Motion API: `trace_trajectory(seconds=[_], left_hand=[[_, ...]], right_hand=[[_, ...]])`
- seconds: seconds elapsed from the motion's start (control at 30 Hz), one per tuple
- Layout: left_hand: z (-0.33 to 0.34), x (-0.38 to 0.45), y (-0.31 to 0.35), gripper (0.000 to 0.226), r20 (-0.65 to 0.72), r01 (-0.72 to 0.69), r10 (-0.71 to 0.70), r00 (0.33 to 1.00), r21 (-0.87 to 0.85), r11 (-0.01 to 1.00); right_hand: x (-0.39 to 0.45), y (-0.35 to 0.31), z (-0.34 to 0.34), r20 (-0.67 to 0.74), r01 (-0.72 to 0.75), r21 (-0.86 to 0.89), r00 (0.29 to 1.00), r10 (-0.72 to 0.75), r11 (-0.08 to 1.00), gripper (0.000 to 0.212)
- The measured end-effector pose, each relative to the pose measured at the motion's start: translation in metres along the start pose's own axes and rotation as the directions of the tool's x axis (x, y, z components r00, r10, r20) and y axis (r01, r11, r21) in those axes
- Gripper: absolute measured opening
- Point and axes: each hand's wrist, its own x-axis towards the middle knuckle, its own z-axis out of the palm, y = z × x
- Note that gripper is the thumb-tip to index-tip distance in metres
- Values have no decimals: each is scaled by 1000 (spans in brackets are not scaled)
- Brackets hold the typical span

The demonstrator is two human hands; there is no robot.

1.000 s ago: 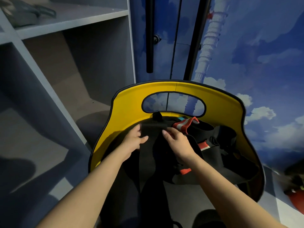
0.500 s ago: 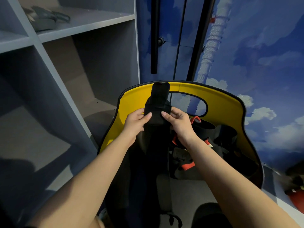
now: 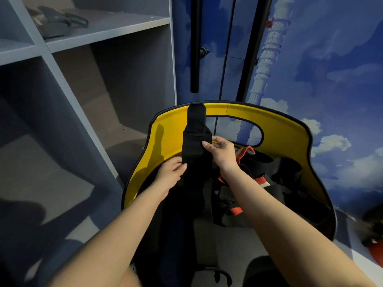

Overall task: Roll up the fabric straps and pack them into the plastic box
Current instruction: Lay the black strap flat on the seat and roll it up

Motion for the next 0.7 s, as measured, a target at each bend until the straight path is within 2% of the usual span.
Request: trace_trajectory(seconds=[0.07, 0.13, 0.2, 0.3, 0.4, 0.53, 0.63, 0.7], left_hand=[[0, 10, -8, 45, -95, -2, 2, 996, 1, 1000], [-1, 21, -13, 42, -161, 12, -15, 987, -22, 1000], [0, 34, -19, 41, -175, 32, -37, 984, -32, 999], [4, 49, -31, 41, -170, 66, -66, 983, -9, 998], [7, 58, -43, 45, -130, 67, -58, 990, 62, 996], [11, 64, -59, 70, -54, -60, 72, 996, 199, 978], [12, 72, -69, 73, 21, -181, 189, 982, 409, 894], [12, 78, -75, 71, 82, -178, 158, 984, 492, 852]], right_hand=[[12, 9, 8, -6, -46, -17, 999, 46, 999, 4], [20, 19, 14, -18, -116, -36, 993, 115, 993, 20], [24, 30, 17, 18, -179, -54, 984, 180, 982, 41], [27, 47, 19, 76, -223, -129, 969, 233, 966, 47], [37, 58, 23, 36, -233, -155, 970, 241, 960, 44], [52, 68, 34, 33, -224, -222, 971, 237, 949, 46], [63, 78, 41, 52, -209, -261, 972, 230, 943, 47], [68, 85, 42, 53, -194, -316, 974, 221, 929, 47]])
